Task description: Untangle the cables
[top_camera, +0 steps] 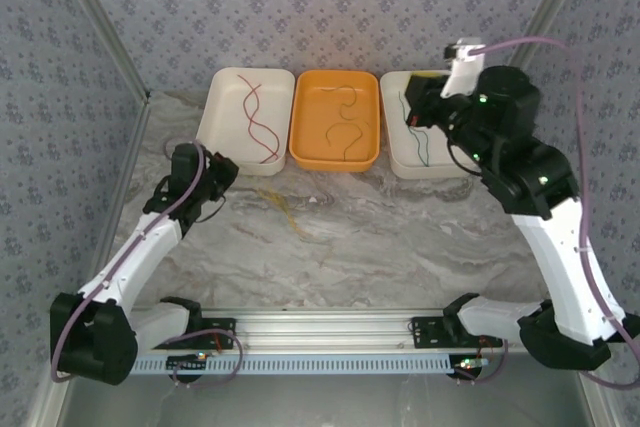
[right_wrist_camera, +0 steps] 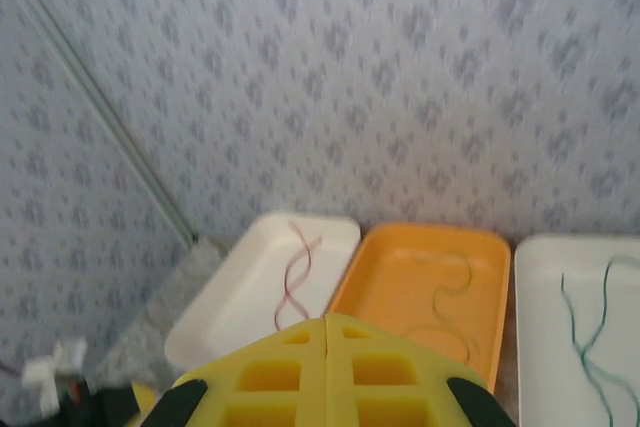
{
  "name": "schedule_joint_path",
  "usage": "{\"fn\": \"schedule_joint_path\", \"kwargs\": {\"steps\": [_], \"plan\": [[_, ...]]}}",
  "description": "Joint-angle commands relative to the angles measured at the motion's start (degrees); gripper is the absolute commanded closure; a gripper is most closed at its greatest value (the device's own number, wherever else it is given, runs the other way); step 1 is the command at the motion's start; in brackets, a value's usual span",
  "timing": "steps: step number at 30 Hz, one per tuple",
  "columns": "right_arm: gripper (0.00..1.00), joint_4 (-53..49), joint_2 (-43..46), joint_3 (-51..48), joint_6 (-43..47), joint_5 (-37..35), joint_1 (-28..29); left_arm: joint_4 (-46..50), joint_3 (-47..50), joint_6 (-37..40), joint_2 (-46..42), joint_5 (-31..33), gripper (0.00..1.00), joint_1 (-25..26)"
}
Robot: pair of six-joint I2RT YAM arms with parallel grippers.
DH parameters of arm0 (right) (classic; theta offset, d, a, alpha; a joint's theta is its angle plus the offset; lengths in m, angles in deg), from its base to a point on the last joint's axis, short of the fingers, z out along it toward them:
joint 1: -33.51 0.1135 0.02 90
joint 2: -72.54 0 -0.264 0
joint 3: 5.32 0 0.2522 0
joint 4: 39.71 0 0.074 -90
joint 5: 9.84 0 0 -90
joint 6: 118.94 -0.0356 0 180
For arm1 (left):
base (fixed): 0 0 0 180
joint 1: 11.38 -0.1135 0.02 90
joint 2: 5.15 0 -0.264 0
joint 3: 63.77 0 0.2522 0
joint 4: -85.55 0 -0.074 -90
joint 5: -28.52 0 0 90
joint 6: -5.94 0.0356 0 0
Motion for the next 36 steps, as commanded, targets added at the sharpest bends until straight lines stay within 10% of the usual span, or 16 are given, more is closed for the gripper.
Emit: {"fn": "schedule_joint_path", "kwargs": {"steps": [1, 9, 21, 26, 30, 36], "plan": [[1.00, 0.2, -0.4, -9.5, -3.5, 9.5, 1.3, 2.9, -1.4, 1.1, 0.0, -2.7, 1.00, 0.6], [0.46, 19.3, -4.3, -43.5, -5.7, 8.7, 19.3, 4.8, -3.3, 1.7, -1.1, -3.8, 1.00, 1.1], [0.34, 22.8, -23.0, -44.2, 10.2, 5.8, 24.8, 6.7, -4.5, 2.3, -1.2, -3.0, 1.00, 1.8], [0.46, 23.0, -29.6, -40.6, 10.2, 4.3, 25.3, 7.4, -4.7, 2.8, -1.4, -2.7, 1.00, 1.8], [0.96, 23.4, -29.6, -39.7, 9.0, 1.6, 25.6, 8.1, -4.8, 3.2, -1.6, -2.0, 1.00, 1.8], [1.00, 22.5, -12.1, -44.4, 3.9, -8.5, 24.1, 15.6, -6.5, 8.1, -2.6, 6.1, 1.00, 1.8]]}}
